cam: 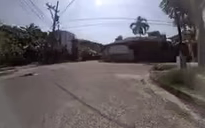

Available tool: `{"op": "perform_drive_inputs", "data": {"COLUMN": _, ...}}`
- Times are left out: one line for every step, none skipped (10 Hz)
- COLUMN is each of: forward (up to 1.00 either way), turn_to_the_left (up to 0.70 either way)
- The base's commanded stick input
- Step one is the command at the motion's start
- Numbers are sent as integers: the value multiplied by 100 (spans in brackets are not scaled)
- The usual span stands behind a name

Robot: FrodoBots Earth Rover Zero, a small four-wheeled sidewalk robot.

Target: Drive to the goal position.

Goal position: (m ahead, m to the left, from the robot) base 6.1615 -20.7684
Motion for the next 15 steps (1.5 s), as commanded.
{"op": "perform_drive_inputs", "data": {"forward": 100, "turn_to_the_left": 0}}
{"op": "perform_drive_inputs", "data": {"forward": 100, "turn_to_the_left": 0}}
{"op": "perform_drive_inputs", "data": {"forward": 100, "turn_to_the_left": 0}}
{"op": "perform_drive_inputs", "data": {"forward": 100, "turn_to_the_left": 0}}
{"op": "perform_drive_inputs", "data": {"forward": 100, "turn_to_the_left": 0}}
{"op": "perform_drive_inputs", "data": {"forward": 100, "turn_to_the_left": 0}}
{"op": "perform_drive_inputs", "data": {"forward": 100, "turn_to_the_left": 0}}
{"op": "perform_drive_inputs", "data": {"forward": 100, "turn_to_the_left": 0}}
{"op": "perform_drive_inputs", "data": {"forward": 100, "turn_to_the_left": 0}}
{"op": "perform_drive_inputs", "data": {"forward": 100, "turn_to_the_left": 0}}
{"op": "perform_drive_inputs", "data": {"forward": 100, "turn_to_the_left": 0}}
{"op": "perform_drive_inputs", "data": {"forward": 100, "turn_to_the_left": 0}}
{"op": "perform_drive_inputs", "data": {"forward": 100, "turn_to_the_left": -29}}
{"op": "perform_drive_inputs", "data": {"forward": 100, "turn_to_the_left": -40}}
{"op": "perform_drive_inputs", "data": {"forward": 100, "turn_to_the_left": -40}}
